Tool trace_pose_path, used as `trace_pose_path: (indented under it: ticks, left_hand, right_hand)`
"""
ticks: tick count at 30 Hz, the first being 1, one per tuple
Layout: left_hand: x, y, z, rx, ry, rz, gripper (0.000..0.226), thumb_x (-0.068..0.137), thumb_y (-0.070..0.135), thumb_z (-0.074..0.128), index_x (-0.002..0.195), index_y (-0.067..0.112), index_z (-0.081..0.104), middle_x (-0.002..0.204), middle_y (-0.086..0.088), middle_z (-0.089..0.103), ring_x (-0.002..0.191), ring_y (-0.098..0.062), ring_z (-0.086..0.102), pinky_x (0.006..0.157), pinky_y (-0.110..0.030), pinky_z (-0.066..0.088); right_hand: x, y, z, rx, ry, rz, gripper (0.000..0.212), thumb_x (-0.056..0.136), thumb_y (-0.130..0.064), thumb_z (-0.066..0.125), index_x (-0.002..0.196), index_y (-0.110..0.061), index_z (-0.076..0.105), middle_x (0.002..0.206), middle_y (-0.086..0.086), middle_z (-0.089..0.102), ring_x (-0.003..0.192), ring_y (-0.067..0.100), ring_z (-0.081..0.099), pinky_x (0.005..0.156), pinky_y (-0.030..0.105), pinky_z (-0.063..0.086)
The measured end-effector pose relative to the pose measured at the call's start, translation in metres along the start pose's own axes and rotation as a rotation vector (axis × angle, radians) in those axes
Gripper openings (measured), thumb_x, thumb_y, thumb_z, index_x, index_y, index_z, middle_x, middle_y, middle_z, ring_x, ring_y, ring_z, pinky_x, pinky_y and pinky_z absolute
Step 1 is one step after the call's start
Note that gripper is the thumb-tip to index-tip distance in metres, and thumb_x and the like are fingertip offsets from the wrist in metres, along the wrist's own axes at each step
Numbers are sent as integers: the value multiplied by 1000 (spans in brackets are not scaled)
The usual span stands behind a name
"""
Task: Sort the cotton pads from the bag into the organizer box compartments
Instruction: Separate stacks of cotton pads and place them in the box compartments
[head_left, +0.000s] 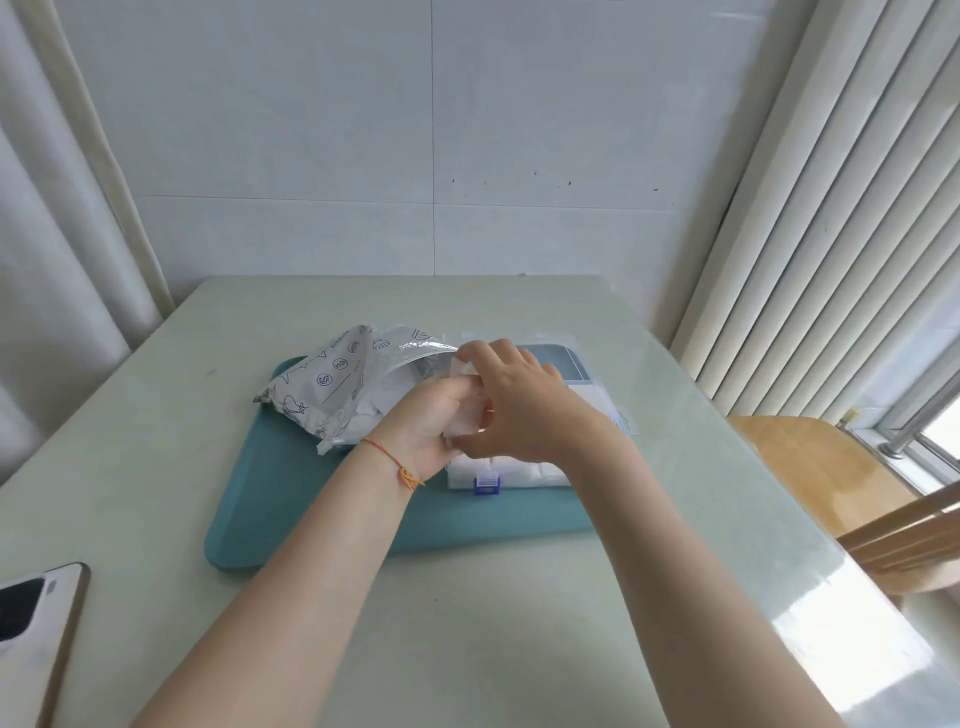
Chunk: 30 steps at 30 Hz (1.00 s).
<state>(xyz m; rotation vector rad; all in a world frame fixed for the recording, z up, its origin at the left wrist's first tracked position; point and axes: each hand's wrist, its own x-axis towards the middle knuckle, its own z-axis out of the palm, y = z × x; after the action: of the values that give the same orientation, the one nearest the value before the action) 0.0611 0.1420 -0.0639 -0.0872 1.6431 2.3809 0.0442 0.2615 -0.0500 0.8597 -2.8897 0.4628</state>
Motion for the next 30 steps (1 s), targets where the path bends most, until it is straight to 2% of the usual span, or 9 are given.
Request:
trace_pose_path:
  ticks: [3,5,10,15,20,25,28,30]
  left_hand:
    - [0,1,0,-13,-15,-23,15,96,6,49,94,14,60,74,-5,57,63,-15,56,52,-24,46]
    - [1,2,-1,-30,34,-31,15,96,5,50,89,14,59,68,-4,53,56,-13,52,47,-21,42]
    - [0,3,2,-35,20,-24,15,96,6,50,85,12,59,67,-4,57,61,-13,56,53,-21,47]
    - [1,0,2,3,-17,-27,14,96,8,50,89,14,61,84,-8,56,77,-17,53,60,-24,44]
    - [-1,0,4,-8,-10,9,16,93,4,53,90,15,64,76,-2,62,71,-14,60,54,-21,52]
    - [-3,0,4,1,-51,21,13,94,7,53,94,16,63,74,0,63,67,-11,60,52,-20,50]
    - [-1,-1,2,-10,-37,-6,17,92,6,56,106,12,61,78,-3,63,70,-14,60,54,-25,54]
    - [0,-1,0,-24,-34,-27,16,91,6,56,105,10,61,80,-4,60,71,-15,58,56,-26,54]
  right_hand:
    - [-3,-1,0,-31,-37,-12,99,63,-48,83,142,-32,25,127,0,41,118,24,40,96,42,36]
    - [-4,-2,1,-61,-54,-13,104,61,-47,84,143,-33,23,128,0,40,118,24,39,96,43,37]
    - [-1,-5,2,-3,-1,-5,78,72,-38,71,139,-27,32,124,1,43,117,26,42,95,42,36]
    - [-2,-4,-1,73,-60,4,85,70,-37,77,141,-30,30,123,-2,41,115,20,39,98,39,33]
    - [0,-4,-4,82,-5,13,71,73,-39,76,133,-25,40,122,-2,44,112,21,43,99,39,33]
    - [-2,2,-5,37,-27,14,74,70,-50,77,131,-27,42,120,-3,45,111,18,41,98,40,33]
    - [0,5,-6,-32,15,8,65,76,-48,74,129,-23,46,118,-1,48,114,22,44,98,42,34]
    - [-1,5,-8,-14,41,-2,72,75,-48,75,135,-27,42,122,-1,47,116,22,43,99,43,33]
